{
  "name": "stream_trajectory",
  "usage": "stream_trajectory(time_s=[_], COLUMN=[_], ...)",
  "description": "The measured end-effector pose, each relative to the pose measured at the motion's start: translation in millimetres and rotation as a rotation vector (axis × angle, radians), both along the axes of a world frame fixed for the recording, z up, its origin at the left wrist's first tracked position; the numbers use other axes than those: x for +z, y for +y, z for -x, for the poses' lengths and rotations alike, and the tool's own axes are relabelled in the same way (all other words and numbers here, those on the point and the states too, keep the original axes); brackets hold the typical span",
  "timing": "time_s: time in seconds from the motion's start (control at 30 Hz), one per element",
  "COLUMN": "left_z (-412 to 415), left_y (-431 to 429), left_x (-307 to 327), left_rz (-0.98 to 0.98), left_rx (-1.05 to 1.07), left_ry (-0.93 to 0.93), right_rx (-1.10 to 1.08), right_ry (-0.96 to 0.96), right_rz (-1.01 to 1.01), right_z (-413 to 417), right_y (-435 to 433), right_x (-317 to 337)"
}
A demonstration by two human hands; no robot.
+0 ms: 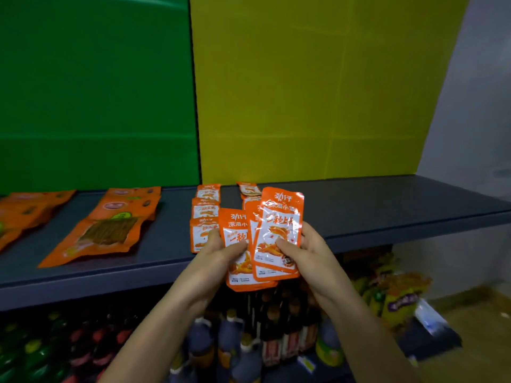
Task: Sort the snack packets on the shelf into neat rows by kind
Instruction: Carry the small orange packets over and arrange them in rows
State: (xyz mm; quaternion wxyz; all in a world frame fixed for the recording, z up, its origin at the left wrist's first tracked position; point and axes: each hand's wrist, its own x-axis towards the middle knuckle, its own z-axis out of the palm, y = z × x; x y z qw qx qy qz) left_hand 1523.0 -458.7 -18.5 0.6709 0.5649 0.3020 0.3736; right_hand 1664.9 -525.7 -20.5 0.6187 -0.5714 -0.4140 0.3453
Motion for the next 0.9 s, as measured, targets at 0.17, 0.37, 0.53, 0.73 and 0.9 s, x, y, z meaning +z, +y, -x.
stream_trajectory(time_s=[0.17, 0.37, 0.53, 0.73, 0.9], left_z=[4.4, -4.8, -8.2, 0.5, -8.7], left_y=[27.0, 52.2, 73.5, 96.6, 96.2], left_x=[7.7, 14.2, 24.0, 33.4, 33.0], left_rz=[-0.047, -0.093, -0.142, -0.079, -0.024], left_rx=[0.097, 0.219, 0.328, 0.442, 0.447], left_ry=[0.016, 0.065, 0.132, 0.196, 0.248], right_rx=[0.136, 0.125, 0.013, -0.035, -0.053], right_ry=[-0.089, -0.261, -0.385, -0.579, -0.881], right_rz=[-0.008, 0.007, -0.023, 0.217, 0.307], right_z=[-2.9, -13.8, -41.5, -79.4, -76.5], right_y=[37.4, 70.6, 87.3, 104.8, 113.5], right_x=[14.8, 23.3, 31.6, 11.4, -5.9])
